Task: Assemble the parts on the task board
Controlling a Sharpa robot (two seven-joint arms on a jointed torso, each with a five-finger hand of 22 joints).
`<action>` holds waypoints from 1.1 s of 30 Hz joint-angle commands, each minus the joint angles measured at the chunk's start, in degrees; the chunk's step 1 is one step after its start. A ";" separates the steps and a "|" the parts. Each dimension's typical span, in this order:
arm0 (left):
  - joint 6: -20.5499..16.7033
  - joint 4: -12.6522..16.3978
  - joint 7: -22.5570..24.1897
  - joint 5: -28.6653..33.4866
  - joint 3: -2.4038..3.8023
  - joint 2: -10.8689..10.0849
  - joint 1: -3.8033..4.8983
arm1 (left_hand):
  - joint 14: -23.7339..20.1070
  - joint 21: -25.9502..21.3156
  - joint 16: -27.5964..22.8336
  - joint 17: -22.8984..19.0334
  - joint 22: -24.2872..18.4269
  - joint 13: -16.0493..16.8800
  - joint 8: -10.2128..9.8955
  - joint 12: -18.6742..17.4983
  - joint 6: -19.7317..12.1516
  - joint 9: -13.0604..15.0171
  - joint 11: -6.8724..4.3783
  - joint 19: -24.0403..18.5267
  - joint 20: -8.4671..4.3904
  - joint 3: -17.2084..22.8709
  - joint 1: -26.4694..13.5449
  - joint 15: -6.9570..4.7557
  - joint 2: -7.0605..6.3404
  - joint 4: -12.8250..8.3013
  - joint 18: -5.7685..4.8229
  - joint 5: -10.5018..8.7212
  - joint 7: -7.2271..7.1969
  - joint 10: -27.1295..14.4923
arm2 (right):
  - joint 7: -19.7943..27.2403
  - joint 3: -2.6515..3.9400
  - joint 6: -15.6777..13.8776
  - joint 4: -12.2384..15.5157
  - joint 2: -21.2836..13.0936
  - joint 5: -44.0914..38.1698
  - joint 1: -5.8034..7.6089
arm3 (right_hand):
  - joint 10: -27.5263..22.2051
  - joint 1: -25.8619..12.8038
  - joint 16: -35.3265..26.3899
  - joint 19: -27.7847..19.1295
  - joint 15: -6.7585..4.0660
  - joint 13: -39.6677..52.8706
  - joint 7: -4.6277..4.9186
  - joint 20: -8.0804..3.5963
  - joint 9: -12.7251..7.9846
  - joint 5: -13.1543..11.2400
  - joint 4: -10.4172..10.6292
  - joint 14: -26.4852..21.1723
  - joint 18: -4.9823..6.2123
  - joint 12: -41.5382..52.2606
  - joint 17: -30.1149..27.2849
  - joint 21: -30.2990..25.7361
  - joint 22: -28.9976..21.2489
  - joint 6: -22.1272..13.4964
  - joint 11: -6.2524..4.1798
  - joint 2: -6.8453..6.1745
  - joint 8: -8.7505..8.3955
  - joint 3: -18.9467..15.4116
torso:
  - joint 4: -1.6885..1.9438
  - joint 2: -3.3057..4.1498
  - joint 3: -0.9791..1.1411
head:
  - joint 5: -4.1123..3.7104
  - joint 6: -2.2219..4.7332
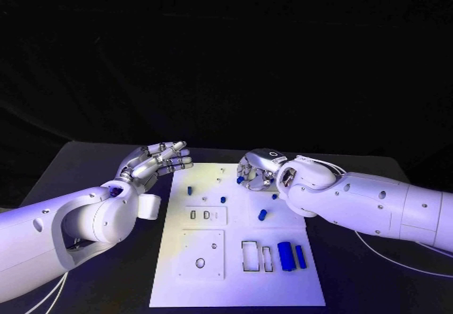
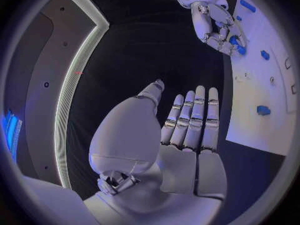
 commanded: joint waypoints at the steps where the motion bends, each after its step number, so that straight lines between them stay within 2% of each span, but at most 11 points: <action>1: 0.83 0.15 0.14 0.11 0.05 0.02 0.08 | -0.04 -0.30 -0.27 0.07 -0.11 -0.01 -0.32 -0.24 -0.47 -0.06 0.39 0.21 0.10 0.14 0.11 0.27 0.20 -0.38 0.61 -0.30 2.19 0.00 | -1.97 0.12 -3.15 -0.51 0.75 -0.54 0.17 | 0.48 -0.05 0.33 -0.08 -0.39 0.03 -0.75 -0.29 3.18 0.11 0.15 2.21 -1.09 -0.07 -0.05 0.30 0.01 0.91 -0.03 0.32 1.78 0.11 | 0.14 0.11 -0.07 | 0.04 0.16; 13: 0.81 0.37 0.19 0.11 0.05 -0.06 0.08 | -0.04 -0.30 -0.27 0.07 -0.11 -0.01 -0.32 -0.24 -0.47 -0.06 0.39 0.21 0.10 0.14 0.11 0.27 0.20 -0.38 0.61 -0.30 2.19 0.00 | -2.88 0.41 -5.32 -2.90 3.70 -1.04 0.50 | 0.42 -0.10 0.35 -0.09 -0.40 0.07 -0.74 -0.32 3.40 0.20 0.29 2.20 -1.09 -0.20 -0.09 0.31 0.04 0.76 -0.02 0.21 1.84 0.22 | 0.07 0.23 -0.03 | 0.26 0.28; 19: 0.78 0.48 0.18 0.11 0.06 -0.01 0.10 | -0.04 -0.30 -0.27 0.07 -0.11 -0.01 -0.32 -0.24 -0.47 -0.06 0.39 0.21 0.10 0.14 0.11 0.27 0.20 -0.38 0.61 -0.30 2.19 0.00 | -2.64 0.47 -5.24 -4.32 5.21 -0.79 0.55 | 0.39 -0.22 0.38 -0.15 -0.39 0.12 -0.71 -0.33 3.60 0.20 0.48 2.19 -1.08 -0.30 -0.10 0.26 -0.02 0.59 0.01 0.09 1.86 0.30 | 0.07 0.30 -0.02 | 0.41 0.29; 26: 0.76 0.52 0.15 0.11 0.06 0.16 0.25 | -0.06 -0.33 -0.32 0.10 -0.15 0.00 -0.32 -0.33 -0.54 -0.07 0.40 0.22 0.11 0.19 0.18 0.28 0.26 -0.49 0.61 -0.33 2.21 0.01 | -2.50 0.48 -4.98 -5.72 6.76 -0.49 0.53 | 0.31 -0.26 0.44 -0.18 -0.37 0.18 -0.67 -0.33 3.85 0.37 0.66 2.20 -1.08 -0.46 -0.08 0.25 -0.02 0.33 0.04 -0.02 1.88 0.50 | 0.25 0.49 -0.07 | 0.64 0.34; 33: 0.73 0.58 0.14 0.11 0.06 0.18 0.38 | -0.06 -0.33 -0.32 0.10 -0.15 0.00 -0.32 -0.33 -0.54 -0.07 0.40 0.22 0.11 0.19 0.18 0.28 0.26 -0.49 0.61 -0.33 2.21 0.01 | -2.75 0.48 -5.18 -7.00 7.84 -0.38 0.52 | 0.29 -0.26 0.43 -0.18 -0.36 0.22 -0.65 -0.32 3.97 0.48 0.74 2.19 -1.08 -0.52 -0.14 0.25 0.01 0.21 0.05 -0.07 1.88 0.59 | 0.19 0.46 -0.09 | 0.64 0.32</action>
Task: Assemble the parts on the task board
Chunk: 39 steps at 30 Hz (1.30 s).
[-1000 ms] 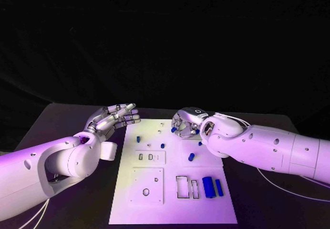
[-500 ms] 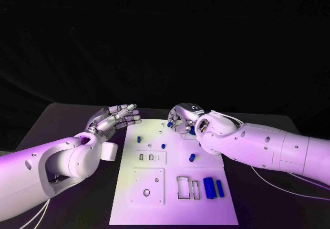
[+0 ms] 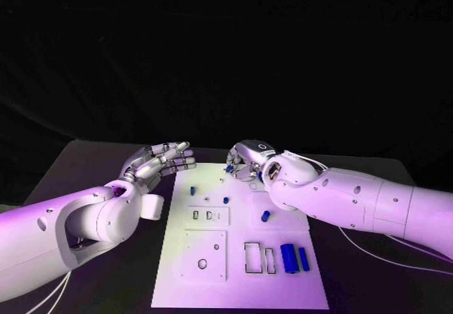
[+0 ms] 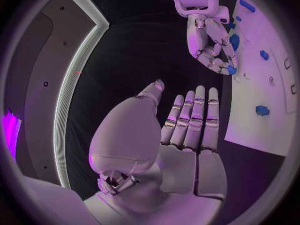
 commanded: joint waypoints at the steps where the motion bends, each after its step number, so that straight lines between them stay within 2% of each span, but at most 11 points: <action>1: 0.74 0.21 0.29 0.10 0.06 0.14 0.15 | -0.06 -0.33 -0.32 0.05 -0.10 0.00 -0.32 -0.33 -0.33 -0.08 0.40 0.22 0.11 0.03 0.18 0.28 0.26 -0.34 0.61 -0.33 2.42 0.01 | -0.48 0.02 -0.32 -0.71 0.57 -0.25 0.00 | 0.30 -0.26 0.21 -0.18 -0.37 0.08 -0.44 -0.33 3.97 0.42 0.50 2.19 -1.08 -0.26 -0.06 0.25 0.03 0.42 0.04 -0.03 1.88 0.35 | 0.00 0.01 -0.02 | -0.01 -0.03; 6: 0.75 0.21 0.28 0.10 0.06 0.16 0.21 | -0.06 -0.33 -0.32 0.05 -0.10 0.00 -0.32 -0.33 -0.33 -0.08 0.40 0.22 0.11 0.03 0.18 0.28 0.26 -0.34 0.61 -0.33 2.42 0.01 | -0.53 0.03 -0.41 -1.66 1.22 -0.05 0.00 | 0.30 -0.26 0.21 -0.18 -0.37 0.08 -0.44 -0.33 3.97 0.42 0.50 2.19 -1.08 -0.26 -0.06 0.25 0.03 0.42 0.04 -0.03 1.88 0.35 | 0.12 0.06 -0.01 | 0.05 0.05; 15: 0.67 0.26 0.33 0.10 0.06 0.11 0.31 | -0.09 -0.35 -0.37 0.09 -0.14 0.00 -0.30 -0.43 -0.38 -0.07 0.42 0.23 0.12 0.02 0.17 0.30 0.28 -0.43 0.60 -0.37 2.45 0.02 | -0.23 0.01 0.61 -2.95 2.53 0.61 -0.10 | 0.23 -0.30 0.13 -0.42 -0.34 0.13 -0.39 -0.32 4.13 0.46 0.62 2.14 -1.00 -0.36 -0.29 0.03 -0.33 0.23 0.08 -0.13 1.88 0.47 | -0.03 0.13 -0.02 | 0.11 0.02; 26: 0.66 0.11 0.33 0.10 0.06 0.22 0.36 | -0.09 -0.35 -0.37 0.09 -0.14 0.00 -0.30 -0.43 -0.38 -0.07 0.42 0.23 0.12 0.02 0.17 0.30 0.28 -0.43 0.60 -0.37 2.45 0.02 | -0.40 -0.01 1.43 -3.93 3.36 1.03 -0.29 | 0.19 -0.33 0.09 -0.46 -0.32 0.16 -0.35 -0.31 4.23 0.47 0.71 2.12 -0.99 -0.43 -0.40 0.00 -0.36 0.11 0.11 -0.17 1.87 0.54 | -0.03 0.15 -0.07 | 0.13 -0.13; 32: 0.70 0.14 0.31 0.10 0.06 0.20 0.36 | -0.09 -0.35 -0.37 0.09 -0.14 0.00 -0.30 -0.43 -0.38 -0.07 0.42 0.23 0.12 0.02 0.17 0.30 0.28 -0.43 0.60 -0.37 2.45 0.02 | -0.56 -0.01 2.13 -4.10 3.50 1.07 -0.30 | 0.11 -0.41 0.08 -0.51 -0.28 0.21 -0.30 -0.28 4.39 0.40 0.84 2.09 -0.98 -0.54 -0.47 -0.04 -0.40 -0.11 0.16 -0.35 1.84 0.60 | -0.10 0.20 -0.02 | 0.16 -0.16; 36: 0.72 0.14 0.32 0.10 0.06 0.20 0.36 | -0.09 -0.38 -0.41 0.13 -0.18 0.01 -0.28 -0.52 -0.42 -0.07 0.43 0.24 0.12 -0.02 0.10 0.31 0.28 -0.47 0.60 -0.40 2.47 0.05 | -0.62 -0.01 2.70 -4.22 3.65 1.08 -0.31 | -0.95 -0.80 -0.29 -1.08 0.09 0.34 0.25 -0.02 4.75 -0.02 1.24 1.84 -0.83 -1.40 -1.43 -0.57 -1.06 -1.63 0.64 -1.70 1.16 0.92 | -0.08 0.17 -0.02 | 0.26 -0.18; 39: 0.74 0.15 0.31 0.10 0.06 0.20 0.37 | -0.09 -0.38 -0.41 0.13 -0.18 0.01 -0.28 -0.52 -0.42 -0.07 0.43 0.24 0.12 -0.02 0.10 0.31 0.28 -0.47 0.60 -0.40 2.47 0.05 | -0.54 -0.02 2.98 -4.40 3.78 1.16 -0.31 | -3.18 -1.46 -0.83 -1.94 0.90 0.20 1.43 0.63 4.33 -0.21 1.69 1.47 -0.59 -2.18 -2.72 -1.40 -2.13 -4.37 1.60 -3.55 -0.66 1.33 | -0.04 0.22 -0.04 | 0.35 -0.23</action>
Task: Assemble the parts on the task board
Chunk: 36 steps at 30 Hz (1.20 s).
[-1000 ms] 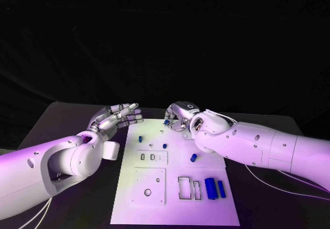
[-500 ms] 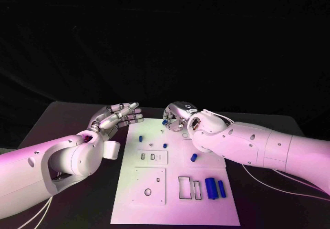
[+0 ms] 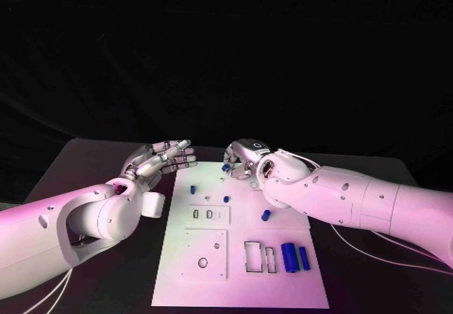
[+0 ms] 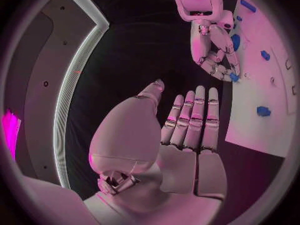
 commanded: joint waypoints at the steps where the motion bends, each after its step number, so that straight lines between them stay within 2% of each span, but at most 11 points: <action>1: 0.76 0.15 0.36 0.09 0.06 0.11 0.09 | -0.09 -0.38 -0.19 0.05 -0.10 0.01 -0.28 -0.30 -0.43 -0.07 0.43 0.24 0.12 -0.02 0.10 0.31 0.28 -0.47 0.60 -0.19 2.47 0.05 | -0.29 -0.05 2.16 -0.22 0.18 -0.08 -0.10 | -1.62 -0.29 -0.37 -0.91 0.88 -0.09 0.88 0.37 0.02 -0.39 0.43 1.28 -0.52 -0.26 -0.75 -0.70 -0.90 -1.92 0.55 -1.61 -1.89 0.07 | 0.05 0.05 0.00 | 0.17 -0.05; 10: 0.79 0.11 0.34 0.09 0.06 0.08 0.10 | -0.09 -0.38 -0.19 0.05 -0.10 0.01 -0.28 -0.30 -0.43 -0.07 0.43 0.24 0.12 -0.02 0.10 0.31 0.28 -0.47 0.60 -0.19 2.47 0.05 | -0.26 -0.08 2.30 -0.37 0.21 -0.04 -0.10 | -5.69 -0.19 -1.33 -2.98 1.94 -0.45 2.25 1.45 -0.91 -0.60 0.86 0.55 0.16 -0.15 -3.34 -2.83 -3.66 -4.46 1.80 -3.31 -4.19 -0.21 | -0.01 0.06 0.05 | 0.22 -0.02; 18: 0.85 0.02 0.33 0.09 0.06 0.05 0.10 | -0.10 -0.40 -0.23 0.08 -0.13 0.01 -0.28 -0.38 -0.49 -0.08 0.45 0.25 0.13 -0.07 0.02 0.32 0.28 -0.49 0.60 -0.22 2.49 0.06 | 0.10 -0.09 0.65 1.54 -1.34 -0.04 -0.10 | -6.36 0.13 -1.52 -3.22 2.11 -0.47 2.38 1.66 -1.12 -0.53 0.79 0.34 0.24 0.09 -3.91 -3.10 -3.90 -4.79 1.94 -3.63 -4.59 -0.55 | 0.00 0.07 0.08 | 0.23 0.04; 23: 0.98 -0.23 0.39 0.09 0.05 -0.07 0.10 | -0.10 -0.40 -0.23 0.08 -0.13 0.01 -0.28 -0.38 -0.49 -0.08 0.45 0.25 0.13 -0.07 0.02 0.32 0.28 -0.49 0.60 -0.22 2.49 0.06 | 0.60 0.04 -1.91 7.33 -6.50 1.18 0.02 | -4.31 0.74 -1.27 -2.51 1.79 0.10 2.07 1.52 -1.21 0.34 0.77 0.46 0.09 1.62 -3.83 -2.58 -2.92 -4.12 1.49 -3.64 -4.58 -0.50 | -0.18 -0.02 0.13 | 0.25 0.24; 27: 1.08 -0.50 0.47 0.09 0.05 -0.22 0.10 | -0.10 -0.40 -0.23 0.08 -0.13 0.01 -0.28 -0.38 -0.49 -0.08 0.45 0.25 0.13 -0.07 0.02 0.32 0.28 -0.49 0.60 -0.22 2.49 0.06 | 0.62 0.31 -1.87 11.68 -11.27 4.62 0.68 | 1.22 0.33 -0.51 -1.18 0.79 1.66 1.32 0.75 -1.43 0.11 1.30 0.84 -0.27 4.43 -2.80 -1.47 -1.09 -4.28 0.19 -4.27 -5.02 -0.85 | -0.48 -0.20 0.22 | 0.21 0.38; 29: 1.11 -0.65 0.47 0.09 0.05 -0.31 0.09 | -0.11 -0.41 -0.25 0.11 -0.16 0.02 -0.28 -0.43 -0.54 -0.08 0.45 0.26 0.14 -0.10 -0.02 0.33 0.28 -0.52 0.60 -0.24 2.50 0.09 | 0.30 0.41 -0.64 13.53 -13.89 6.92 1.27 | 6.57 -2.22 -0.06 -0.42 -0.28 4.67 0.62 -0.34 -1.89 5.96 3.19 1.05 -0.51 7.91 -2.29 -0.92 -0.04 -7.68 -1.02 -6.65 -6.85 -6.26 | -0.69 -0.32 0.33 | 0.32 0.38; 30: 1.12 -0.71 0.49 0.09 0.05 -0.34 0.09 | -0.11 -0.41 -0.26 0.11 -0.16 0.02 -0.28 -0.43 -0.54 -0.08 0.45 0.26 0.14 -0.10 -0.02 0.33 0.28 -0.52 0.60 -0.24 2.50 0.09 | 0.12 0.43 -0.08 14.13 -14.87 7.96 1.52 | 7.86 -1.86 0.24 -0.05 -0.78 6.24 0.25 -0.76 -1.67 6.81 3.54 1.21 -0.60 9.54 -1.85 -0.63 0.47 -7.98 -1.57 -6.49 -6.61 -8.77 | -0.76 -0.36 0.37 | 0.38 0.41; 32: 1.16 -0.87 0.54 0.09 0.05 -0.40 0.09 | -0.11 -0.42 -0.26 0.12 -0.17 0.02 -0.28 -0.44 -0.55 -0.08 0.45 0.26 0.14 -0.10 -0.02 0.33 0.29 -0.53 0.60 -0.24 2.50 0.09 | -0.33 0.48 1.28 15.25 -17.10 10.70 2.09 | 8.31 0.23 2.03 1.15 -1.45 11.52 -0.58 -1.72 -0.68 7.13 4.18 2.03 -0.97 14.59 1.32 0.43 2.27 -8.98 -2.37 -5.42 -4.68 -14.47 | -0.90 -0.47 0.48 | 0.38 0.41; 33: 1.19 -0.96 0.57 0.08 0.05 -0.44 0.09 | -0.11 -0.42 -0.26 0.12 -0.17 0.02 -0.28 -0.44 -0.55 -0.08 0.45 0.26 0.14 -0.10 -0.02 0.33 0.29 -0.53 0.60 -0.24 2.50 0.09 | -0.55 0.50 1.93 15.58 -18.06 12.01 2.33 | 8.36 0.96 3.12 1.75 -1.57 14.42 -0.60 -1.68 -0.25 6.95 4.72 2.40 -1.27 17.53 3.64 1.01 3.28 -9.73 -2.38 -4.80 -3.74 -16.45 | -1.00 -0.53 0.55 | 0.34 0.42; 35: 1.27 -1.16 0.63 0.07 0.05 -0.51 0.08 | -0.11 -0.42 -0.26 0.12 -0.17 0.02 -0.28 -0.44 -0.55 -0.08 0.45 0.26 0.14 -0.10 -0.02 0.33 0.29 -0.53 0.60 -0.24 2.50 0.09 | -0.96 0.52 3.33 15.85 -19.63 14.28 2.69 | 5.12 2.77 5.27 2.90 -1.71 23.45 -0.89 -1.96 1.11 6.98 5.97 3.08 -1.65 26.14 7.82 2.21 5.34 -10.75 -2.70 -3.95 -0.38 -19.42 | -1.14 -0.62 0.66 | 0.36 0.47; 36: 1.28 -1.26 0.64 0.07 0.05 -0.54 0.08 | -0.11 -0.42 -0.26 0.12 -0.17 0.02 -0.28 -0.44 -0.55 -0.08 0.45 0.26 0.14 -0.10 -0.02 0.33 0.29 -0.53 0.60 -0.24 2.50 0.09 | -1.07 0.53 3.90 15.84 -20.14 15.04 2.79 | 5.02 3.03 5.76 3.15 -1.77 26.71 -0.85 -1.91 1.32 6.93 6.22 3.27 -1.78 29.42 8.90 2.47 5.81 -11.00 -2.75 -3.91 0.23 -19.74 | -1.19 -0.66 0.70 | 0.39 0.43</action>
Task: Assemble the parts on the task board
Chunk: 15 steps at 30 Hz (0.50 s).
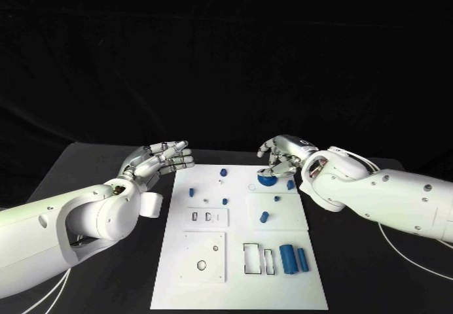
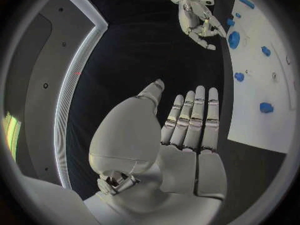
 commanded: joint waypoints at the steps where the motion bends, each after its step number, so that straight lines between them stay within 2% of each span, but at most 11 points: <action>1: 1.21 -0.26 0.64 0.06 0.05 -0.07 0.07 | -0.11 -0.21 -0.27 0.10 -0.06 0.02 -0.27 -0.18 -0.55 -0.08 0.45 0.26 0.14 0.07 0.00 0.33 0.31 -0.39 0.61 -0.23 2.50 0.10 | -1.12 0.00 4.43 0.25 -1.37 7.60 0.28 | -1.94 1.78 2.18 1.07 -0.42 15.97 -0.05 0.22 1.17 0.32 1.96 3.77 -0.67 15.88 4.71 1.05 1.97 -1.87 0.03 0.59 3.89 -2.22 | -0.38 -0.26 0.26 | 0.04 -0.01; 5: 1.33 -0.66 0.67 0.05 0.04 -0.17 0.07 | -0.11 -0.21 -0.27 0.10 -0.06 0.02 -0.27 -0.18 -0.55 -0.08 0.45 0.26 0.14 0.07 0.00 0.33 0.31 -0.39 0.61 -0.23 2.50 0.10 | -1.52 0.00 6.43 -0.32 -2.56 9.69 0.50 | 2.40 2.77 4.15 1.98 -0.16 30.60 -0.01 0.29 1.28 0.40 3.25 4.72 -1.01 31.51 9.95 2.05 3.70 -2.78 0.13 0.73 5.89 -3.12 | -0.58 -0.33 0.51 | 0.22 -0.18; 7: 1.39 -0.78 0.67 0.05 0.04 -0.14 0.07 | -0.13 -0.22 -0.29 0.10 -0.08 0.02 -0.26 -0.20 -0.56 -0.08 0.45 0.26 0.14 0.09 0.02 0.33 0.33 -0.42 0.60 -0.22 2.50 0.12 | -1.55 -0.01 6.97 -0.70 -2.62 10.04 0.53 | 4.34 3.27 4.84 2.03 0.06 37.35 0.19 0.47 1.14 -0.07 3.96 5.06 -1.02 38.74 11.86 2.07 3.88 -3.56 0.33 0.82 6.73 -3.58 | -0.61 -0.35 0.57 | 0.21 -0.25; 8: 1.46 -0.83 0.66 0.05 0.04 -0.11 0.07 | -0.13 -0.22 -0.29 0.10 -0.08 0.02 -0.26 -0.20 -0.56 -0.08 0.45 0.26 0.14 0.09 0.02 0.33 0.33 -0.42 0.60 -0.22 2.50 0.12 | -1.57 -0.02 7.28 -1.01 -2.52 10.08 0.55 | 5.51 3.80 5.40 2.27 0.42 42.09 0.52 0.75 0.95 -0.48 4.67 5.38 -1.09 43.84 13.56 2.30 4.34 -4.28 0.64 1.02 7.48 -4.18 | -0.58 -0.32 0.54 | 0.20 -0.26; 10: 1.59 -0.88 0.64 0.05 0.04 -0.06 0.07 | -0.13 -0.22 -0.29 0.10 -0.08 0.02 -0.26 -0.20 -0.56 -0.08 0.45 0.26 0.14 0.09 0.02 0.33 0.33 -0.42 0.60 -0.22 2.50 0.12 | -1.59 -0.04 7.75 -1.67 -2.16 9.97 0.55 | 7.29 4.15 5.62 2.44 0.64 46.28 0.70 1.01 0.73 -0.52 5.33 5.52 -1.16 48.28 14.29 2.45 4.69 -4.92 0.93 1.19 8.02 -4.68 | -0.59 -0.31 0.56 | 0.18 -0.17; 11: 1.69 -0.91 0.61 0.05 0.04 -0.02 0.06 | -0.13 -0.22 -0.29 0.10 -0.08 0.02 -0.26 -0.20 -0.56 -0.08 0.45 0.26 0.14 0.09 0.02 0.33 0.34 -0.43 0.60 -0.22 2.50 0.12 | -1.58 -0.07 8.09 -2.31 -1.72 9.87 0.51 | 8.40 4.53 5.81 2.66 0.80 48.77 0.85 1.17 0.54 -0.32 5.80 5.65 -1.23 50.89 14.91 2.66 5.08 -5.23 1.09 1.36 8.54 -4.91 | -0.50 -0.32 0.45 | 0.13 -0.19; 15: 1.82 -0.96 0.54 0.05 0.04 0.03 0.06 | -0.15 -0.22 -0.31 0.11 -0.09 0.02 -0.26 -0.21 -0.56 -0.07 0.45 0.26 0.14 0.10 0.04 0.34 0.36 -0.45 0.60 -0.21 2.49 0.14 | -1.46 -0.17 8.64 -3.64 -0.55 9.47 0.26 | 9.74 4.92 6.04 3.09 0.93 51.25 0.95 1.30 0.33 0.23 6.19 5.83 -1.39 53.43 15.75 3.10 5.79 -5.34 1.21 1.54 9.09 -4.84 | -0.39 -0.26 0.46 | 0.05 -0.27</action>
